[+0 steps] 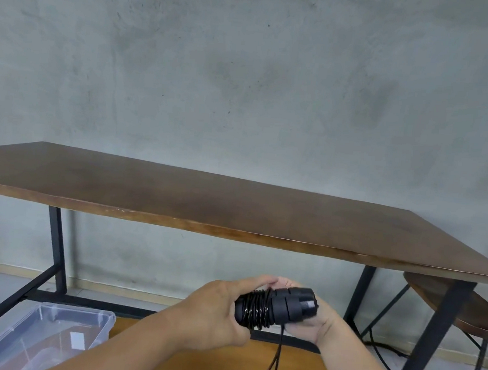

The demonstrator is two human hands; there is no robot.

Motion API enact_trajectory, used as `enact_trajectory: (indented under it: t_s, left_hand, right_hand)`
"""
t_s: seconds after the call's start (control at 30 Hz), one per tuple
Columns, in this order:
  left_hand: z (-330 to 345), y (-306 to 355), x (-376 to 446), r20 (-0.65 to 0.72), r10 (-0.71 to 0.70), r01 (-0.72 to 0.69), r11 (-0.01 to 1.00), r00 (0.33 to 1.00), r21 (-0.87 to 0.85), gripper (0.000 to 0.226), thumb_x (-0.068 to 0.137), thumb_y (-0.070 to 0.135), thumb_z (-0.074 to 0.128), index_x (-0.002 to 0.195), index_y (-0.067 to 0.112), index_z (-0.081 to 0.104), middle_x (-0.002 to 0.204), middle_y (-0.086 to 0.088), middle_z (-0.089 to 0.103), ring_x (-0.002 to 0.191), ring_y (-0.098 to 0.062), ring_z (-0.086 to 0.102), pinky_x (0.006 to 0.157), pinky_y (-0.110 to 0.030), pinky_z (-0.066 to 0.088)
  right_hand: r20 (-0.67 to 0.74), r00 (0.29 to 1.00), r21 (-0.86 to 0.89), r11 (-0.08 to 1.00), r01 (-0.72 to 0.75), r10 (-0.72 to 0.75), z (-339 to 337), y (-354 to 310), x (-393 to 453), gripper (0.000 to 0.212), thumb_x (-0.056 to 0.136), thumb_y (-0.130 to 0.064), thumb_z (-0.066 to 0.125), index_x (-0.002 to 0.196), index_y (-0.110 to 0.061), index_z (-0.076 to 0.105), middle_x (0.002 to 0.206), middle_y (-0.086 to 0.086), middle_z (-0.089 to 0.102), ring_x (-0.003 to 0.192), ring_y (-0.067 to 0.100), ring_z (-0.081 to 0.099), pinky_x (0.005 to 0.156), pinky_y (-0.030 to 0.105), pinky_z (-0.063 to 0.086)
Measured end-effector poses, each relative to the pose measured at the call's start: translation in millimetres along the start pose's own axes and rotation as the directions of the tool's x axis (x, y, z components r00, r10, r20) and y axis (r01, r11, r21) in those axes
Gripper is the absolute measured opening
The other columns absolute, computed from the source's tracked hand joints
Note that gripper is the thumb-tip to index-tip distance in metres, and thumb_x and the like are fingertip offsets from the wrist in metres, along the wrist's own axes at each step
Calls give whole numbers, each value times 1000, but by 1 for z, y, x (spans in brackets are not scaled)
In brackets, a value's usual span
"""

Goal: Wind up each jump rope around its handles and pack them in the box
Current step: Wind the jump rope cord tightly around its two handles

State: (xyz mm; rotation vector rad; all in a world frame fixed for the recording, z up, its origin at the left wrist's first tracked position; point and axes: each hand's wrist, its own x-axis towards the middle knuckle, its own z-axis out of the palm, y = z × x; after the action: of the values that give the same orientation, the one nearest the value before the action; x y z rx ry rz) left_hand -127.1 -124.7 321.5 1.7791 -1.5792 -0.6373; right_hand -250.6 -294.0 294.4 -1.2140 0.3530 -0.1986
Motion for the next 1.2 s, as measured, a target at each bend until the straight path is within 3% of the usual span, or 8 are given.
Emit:
enact_trajectory:
  t_s: [0.07,0.17,0.4,0.53,0.63,0.77,0.93,1.2]
  left_hand:
    - [-2,-6,6,-66,11,-19,993,998,-120,82,75,0,61,132,57,47,86,14,60,61,-3,51,59,-15,41]
    - [-4,-15,15,-150,-33,4,983,988,-186,77,75,-3,59,128,53,52,75,11,55,50,-8,42,50,-21,38]
    - [2,-24,26,-215,-88,56,987,973,-149,73,76,2,62,128,51,50,89,7,62,51,-4,49,52,-17,42]
    - [-1,-31,34,-279,-153,141,988,948,-64,73,77,10,62,134,51,45,97,8,65,61,-8,54,57,-17,44]
    - [0,-29,34,-270,-178,223,963,946,149,74,79,20,61,137,57,35,97,14,63,75,-9,59,64,-18,48]
    - [-1,-30,34,-309,-185,290,895,933,340,72,83,27,58,141,55,27,102,12,62,90,-16,61,76,-25,50]
    - [-2,-29,32,-289,-136,280,788,948,548,68,87,27,54,141,54,22,102,7,62,90,-18,61,74,-28,50]
    - [-1,-26,32,-243,-79,233,664,967,711,56,86,23,51,131,47,30,96,-1,62,85,-24,62,67,-32,44]
  right_hand:
    - [-69,997,67,997,38,-33,8,7,7,10,81,-13,74,78,-9,64,71,9,54,61,13,45,56,25,34]
    - [-206,974,65,992,104,-89,19,13,18,24,100,-4,42,80,-12,53,61,1,38,51,8,25,46,20,17]
    - [-334,934,-61,992,110,-124,31,21,15,20,102,-4,40,93,-4,57,59,2,45,50,10,27,43,21,22]
    - [-329,937,-328,945,3,-117,39,23,8,27,106,-19,39,105,-6,63,62,-3,46,49,9,28,47,22,23]
    - [-353,915,-692,712,-116,-194,45,22,3,30,105,-22,38,93,-14,65,62,-5,48,50,9,36,49,23,29]
    - [-313,917,-894,402,-197,-247,48,16,-4,33,99,-25,48,68,-14,52,60,0,46,53,15,41,51,28,31]
    - [-256,925,-966,117,-231,-282,53,0,-12,24,95,-25,49,74,-19,59,67,-3,55,64,17,54,59,30,44]
    - [-199,934,-960,-132,-246,-298,67,-26,-20,12,90,-26,58,89,-18,67,76,-1,59,72,22,59,69,35,56]
